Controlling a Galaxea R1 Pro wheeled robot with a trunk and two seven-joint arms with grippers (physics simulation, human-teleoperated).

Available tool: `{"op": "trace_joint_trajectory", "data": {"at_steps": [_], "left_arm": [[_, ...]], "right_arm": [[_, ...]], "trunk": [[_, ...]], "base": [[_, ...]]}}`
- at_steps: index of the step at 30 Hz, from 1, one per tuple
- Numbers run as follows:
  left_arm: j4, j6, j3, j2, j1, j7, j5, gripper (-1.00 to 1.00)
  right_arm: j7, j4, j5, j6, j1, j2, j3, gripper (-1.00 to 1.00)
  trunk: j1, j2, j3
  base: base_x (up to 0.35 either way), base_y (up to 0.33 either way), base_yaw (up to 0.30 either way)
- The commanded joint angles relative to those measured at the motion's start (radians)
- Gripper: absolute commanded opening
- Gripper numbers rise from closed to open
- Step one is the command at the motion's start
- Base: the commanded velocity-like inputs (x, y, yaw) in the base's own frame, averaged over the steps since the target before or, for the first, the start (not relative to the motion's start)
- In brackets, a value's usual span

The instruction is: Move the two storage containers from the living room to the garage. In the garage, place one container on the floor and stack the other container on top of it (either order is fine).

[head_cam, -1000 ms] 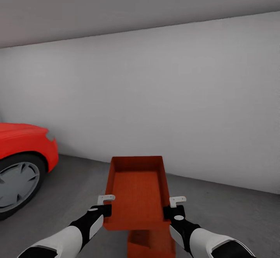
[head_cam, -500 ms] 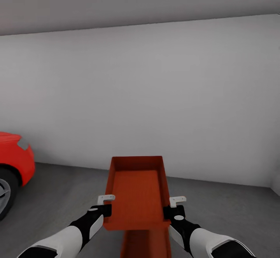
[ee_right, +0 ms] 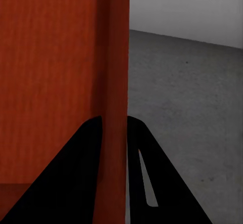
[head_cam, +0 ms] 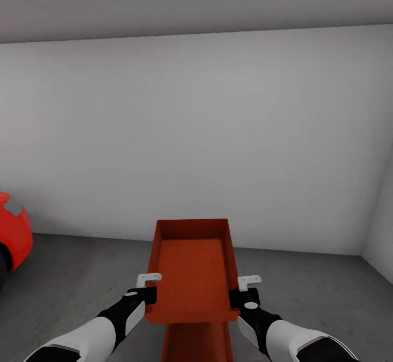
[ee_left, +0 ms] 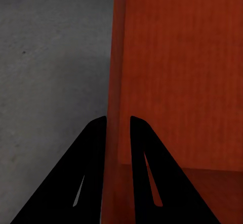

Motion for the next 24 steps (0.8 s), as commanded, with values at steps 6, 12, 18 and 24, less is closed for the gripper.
{"op": "trace_joint_trajectory", "data": {"at_steps": [6,12,18,24], "left_arm": [[-0.006,-0.009,0.054,0.088,-0.001,0.011,-0.006,-1.0],[-0.007,-0.009,0.054,0.088,-0.001,0.012,-0.006,-1.0],[-0.006,-0.01,0.054,0.088,-0.001,0.013,-0.006,-1.0],[-0.007,-0.01,0.054,0.088,-0.001,0.013,-0.006,-1.0]], "right_arm": [[0.006,0.001,-0.003,0.0,0.0,0.0,-0.043,-1.0],[0.005,0.001,-0.003,-0.001,0.0,0.0,-0.043,-1.0],[0.005,0.001,-0.003,0.0,0.0,0.0,-0.043,-1.0],[0.004,0.001,-0.003,0.0,0.0,0.0,-0.043,-1.0]], "trunk": [[0.0,-0.001,-0.001],[0.0,-0.001,-0.001],[0.0,-0.001,-0.001],[0.0,-0.001,-0.001]], "base": [[0.0,0.0,0.0],[0.0,0.0,0.0],[0.0,0.0,0.0],[0.0,0.0,0.0]]}}
